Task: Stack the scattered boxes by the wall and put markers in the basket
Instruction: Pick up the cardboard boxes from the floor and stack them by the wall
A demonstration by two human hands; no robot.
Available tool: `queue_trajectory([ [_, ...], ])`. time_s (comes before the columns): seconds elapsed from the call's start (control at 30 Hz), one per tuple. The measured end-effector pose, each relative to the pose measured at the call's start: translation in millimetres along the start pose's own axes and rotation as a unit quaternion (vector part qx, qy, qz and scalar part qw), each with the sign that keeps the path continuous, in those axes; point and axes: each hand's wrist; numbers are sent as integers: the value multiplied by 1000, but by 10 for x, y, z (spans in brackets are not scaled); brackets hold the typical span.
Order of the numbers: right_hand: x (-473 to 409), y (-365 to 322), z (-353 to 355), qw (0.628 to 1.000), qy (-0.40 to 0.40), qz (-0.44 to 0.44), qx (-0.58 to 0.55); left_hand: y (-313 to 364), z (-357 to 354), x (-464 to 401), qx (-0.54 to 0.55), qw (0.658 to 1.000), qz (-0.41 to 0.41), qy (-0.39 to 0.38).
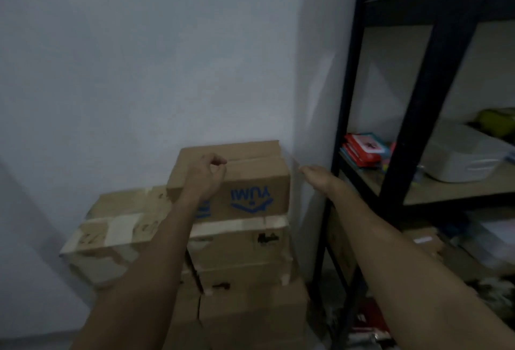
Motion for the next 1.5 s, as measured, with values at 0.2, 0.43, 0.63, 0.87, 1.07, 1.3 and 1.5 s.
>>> queue_trajectory([
  [0.2, 1186, 542, 246, 991, -46, 50, 116, 595, -214, 1113, -61, 987, 43, -143],
  [0.43, 2103, 1390, 670, 975, -51, -18, 215, 1251, -559, 1839, -114, 968, 40, -219],
  [0.63, 2675, 2117, 1118, 968, -19, -15, 250, 1821, -1042, 2373, -211, 943, -4, -258],
  [0.87, 3233, 3128, 1850, 950, -11, -40, 309, 2673, -1831, 3125, -211, 926, -25, -311],
  [1.07, 3754, 4326, 2734, 944, -45, -74, 317, 3628, -2756, 3985, -175, 922, 2, -346],
  [1.3, 4353, 5582, 3689, 944, -55, -110, 307, 4606, -3650, 4790, -175, 893, 32, -413],
  [1.5, 4578, 6208, 4098, 955, -26, -182, 232, 5060, -4239, 5021, -156, 879, 36, -448],
])
Point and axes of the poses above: each hand's wrist, its own x-axis away from the middle knuckle, its own z-axis out of the back of the hand, y = z × x, and after that the axes turned 2 degrees about y, right-handed
